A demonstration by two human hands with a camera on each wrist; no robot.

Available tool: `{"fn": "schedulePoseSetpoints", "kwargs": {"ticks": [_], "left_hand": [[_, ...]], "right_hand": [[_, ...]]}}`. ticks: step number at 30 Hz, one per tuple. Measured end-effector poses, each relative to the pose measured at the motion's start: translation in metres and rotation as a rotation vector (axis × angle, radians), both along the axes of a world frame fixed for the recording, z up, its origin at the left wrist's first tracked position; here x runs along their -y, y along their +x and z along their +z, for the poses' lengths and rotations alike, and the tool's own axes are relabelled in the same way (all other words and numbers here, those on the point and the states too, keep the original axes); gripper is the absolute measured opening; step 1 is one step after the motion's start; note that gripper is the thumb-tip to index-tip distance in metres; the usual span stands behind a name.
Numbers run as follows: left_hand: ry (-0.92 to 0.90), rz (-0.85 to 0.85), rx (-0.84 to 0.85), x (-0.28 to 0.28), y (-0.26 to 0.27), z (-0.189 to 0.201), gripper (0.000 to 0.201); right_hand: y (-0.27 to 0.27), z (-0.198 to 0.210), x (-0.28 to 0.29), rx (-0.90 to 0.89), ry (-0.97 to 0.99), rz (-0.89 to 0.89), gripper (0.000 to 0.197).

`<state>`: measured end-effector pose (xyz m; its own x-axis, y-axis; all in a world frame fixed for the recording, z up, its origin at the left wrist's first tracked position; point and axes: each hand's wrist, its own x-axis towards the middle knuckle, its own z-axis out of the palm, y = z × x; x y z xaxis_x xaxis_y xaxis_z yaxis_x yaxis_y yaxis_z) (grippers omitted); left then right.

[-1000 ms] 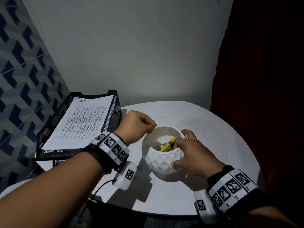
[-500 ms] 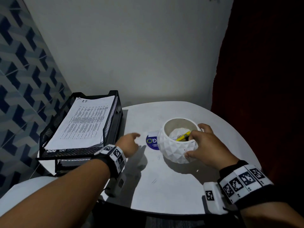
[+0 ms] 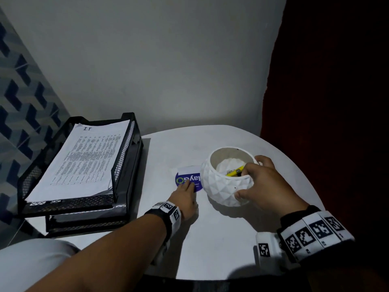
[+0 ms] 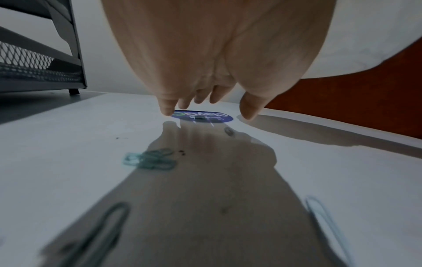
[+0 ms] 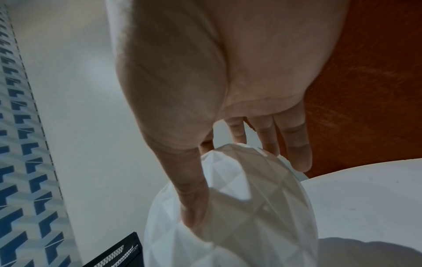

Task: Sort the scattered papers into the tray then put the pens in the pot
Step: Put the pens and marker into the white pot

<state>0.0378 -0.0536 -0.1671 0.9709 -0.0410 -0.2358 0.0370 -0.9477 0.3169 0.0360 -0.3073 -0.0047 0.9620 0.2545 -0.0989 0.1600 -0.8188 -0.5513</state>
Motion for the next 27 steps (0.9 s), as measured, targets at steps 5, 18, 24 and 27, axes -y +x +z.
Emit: {"fn": "schedulePoseSetpoints", "kwargs": {"ticks": [5, 18, 24, 27], "left_hand": [[0.131, -0.087, -0.06, -0.01, 0.025, -0.032, 0.069], [0.146, -0.02, -0.071, 0.008, -0.034, 0.013, 0.032], [0.162, 0.013, -0.058, 0.009, -0.035, 0.011, 0.03], [0.167, 0.001, -0.044, 0.008, -0.034, 0.015, 0.027]], "right_hand": [[0.0, -0.001, -0.007, -0.012, -0.027, 0.035, 0.038], [-0.012, 0.002, -0.02, -0.005, -0.061, 0.093, 0.038], [-0.013, 0.002, -0.018, -0.003, -0.083, 0.098, 0.039], [-0.009, 0.001, -0.019, 0.003, -0.085, 0.095, 0.04]]}}
